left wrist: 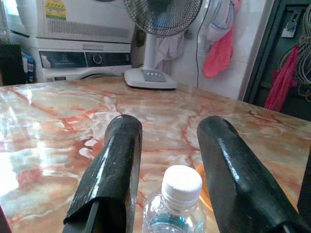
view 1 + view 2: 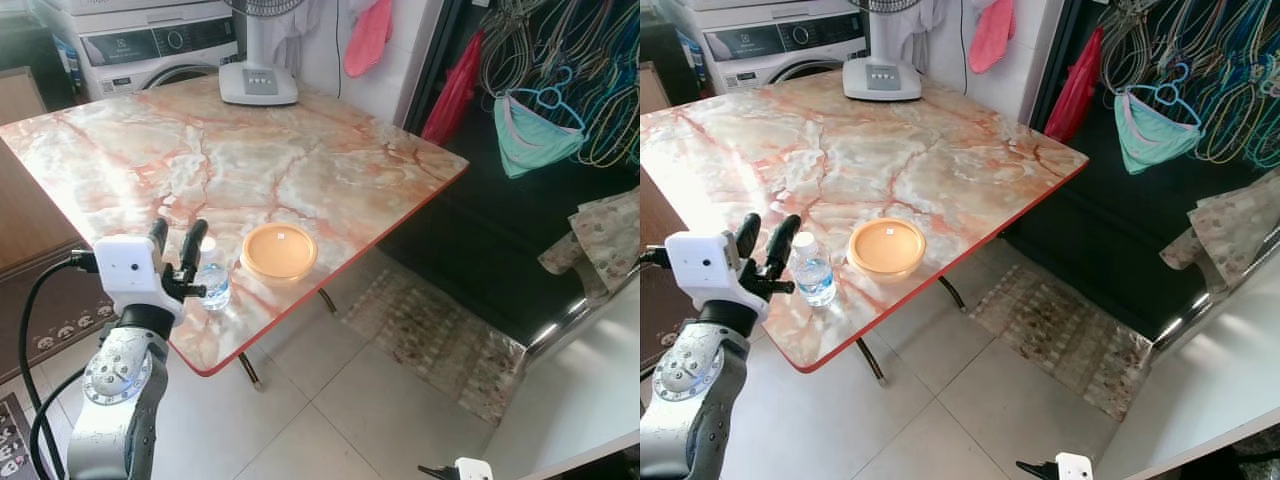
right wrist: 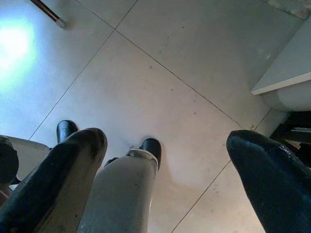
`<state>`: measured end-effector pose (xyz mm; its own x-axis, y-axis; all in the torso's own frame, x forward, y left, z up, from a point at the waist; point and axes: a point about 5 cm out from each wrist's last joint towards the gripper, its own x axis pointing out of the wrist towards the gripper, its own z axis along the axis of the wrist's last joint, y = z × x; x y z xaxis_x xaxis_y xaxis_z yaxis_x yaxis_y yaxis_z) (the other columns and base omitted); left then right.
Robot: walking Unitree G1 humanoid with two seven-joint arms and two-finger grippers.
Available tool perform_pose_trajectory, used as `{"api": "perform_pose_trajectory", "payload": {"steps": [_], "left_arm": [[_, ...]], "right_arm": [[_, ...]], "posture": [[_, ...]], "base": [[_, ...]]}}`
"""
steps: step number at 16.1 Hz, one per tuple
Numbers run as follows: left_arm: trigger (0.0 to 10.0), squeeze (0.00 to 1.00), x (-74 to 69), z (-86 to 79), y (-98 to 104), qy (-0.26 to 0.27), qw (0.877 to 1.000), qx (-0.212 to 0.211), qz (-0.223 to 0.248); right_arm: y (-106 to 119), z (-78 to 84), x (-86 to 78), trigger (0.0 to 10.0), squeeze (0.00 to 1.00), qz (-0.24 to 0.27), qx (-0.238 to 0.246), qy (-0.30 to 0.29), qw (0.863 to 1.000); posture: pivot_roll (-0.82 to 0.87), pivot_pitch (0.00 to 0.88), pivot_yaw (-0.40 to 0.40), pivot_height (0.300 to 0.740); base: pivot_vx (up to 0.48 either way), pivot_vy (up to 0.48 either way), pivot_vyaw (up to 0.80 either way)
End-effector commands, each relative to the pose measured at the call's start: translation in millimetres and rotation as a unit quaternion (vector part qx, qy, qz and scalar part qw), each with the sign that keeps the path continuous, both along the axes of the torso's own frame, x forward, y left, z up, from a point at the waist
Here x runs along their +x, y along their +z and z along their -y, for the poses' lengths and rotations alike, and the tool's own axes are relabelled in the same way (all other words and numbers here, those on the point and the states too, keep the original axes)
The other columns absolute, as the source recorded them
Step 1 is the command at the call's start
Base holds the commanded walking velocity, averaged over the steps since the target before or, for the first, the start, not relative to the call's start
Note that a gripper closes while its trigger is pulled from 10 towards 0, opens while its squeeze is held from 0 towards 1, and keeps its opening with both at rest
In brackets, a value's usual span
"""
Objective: Restocking fridge
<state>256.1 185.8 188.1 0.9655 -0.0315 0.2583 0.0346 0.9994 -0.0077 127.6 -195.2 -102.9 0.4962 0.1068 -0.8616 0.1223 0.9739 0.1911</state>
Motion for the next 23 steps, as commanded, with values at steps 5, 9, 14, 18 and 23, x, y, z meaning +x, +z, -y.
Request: {"api": "perform_pose_trajectory", "payload": {"steps": [5, 9, 14, 18, 23], "left_arm": [[10.0, 0.00, 1.0, 9.4, 4.1, -0.031, 0.999, -0.028, 0.007], [10.0, 0.00, 1.9, 11.2, 3.4, -0.035, 0.999, -0.030, 0.005], [10.0, 0.00, 0.0, 18.8, 7.1, -0.068, 0.997, -0.025, 0.005], [10.0, 0.00, -2.9, 29.5, 32.2, -0.107, 0.994, -0.019, 0.034], [10.0, 0.00, 8.2, 28.6, 78.3, -0.085, 0.994, 0.017, -0.074]], "right_arm": [[-0.6, 3.1, -3.1, 10.0, 0.00, -0.012, -0.014, 0.037, 0.999], [-0.5, 2.8, -2.5, 10.0, 0.00, -0.019, -0.016, 0.062, 0.998], [-0.4, 2.5, -2.0, 10.0, 0.00, -0.018, -0.007, 0.048, 0.999], [-0.2, 2.6, -1.3, 10.0, 0.00, -0.019, -0.008, 0.053, 0.998], [0.1, 2.0, 0.3, 10.0, 0.00, -0.022, -0.010, 0.062, 0.998]], "posture": [[0.21, 0.000, -0.112, 0.740], [0.21, 0.000, -0.111, 0.740], [0.22, 0.000, -0.119, 0.740], [0.22, 0.000, -0.126, 0.740], [0.26, 0.000, -0.142, 0.740]], "base": [[0.184, 0.000, 0.38], [0.330, 0.000, 0.00], [0.248, 0.000, 0.00], [0.000, 0.000, 0.00], [0.000, 0.000, 0.00]]}}
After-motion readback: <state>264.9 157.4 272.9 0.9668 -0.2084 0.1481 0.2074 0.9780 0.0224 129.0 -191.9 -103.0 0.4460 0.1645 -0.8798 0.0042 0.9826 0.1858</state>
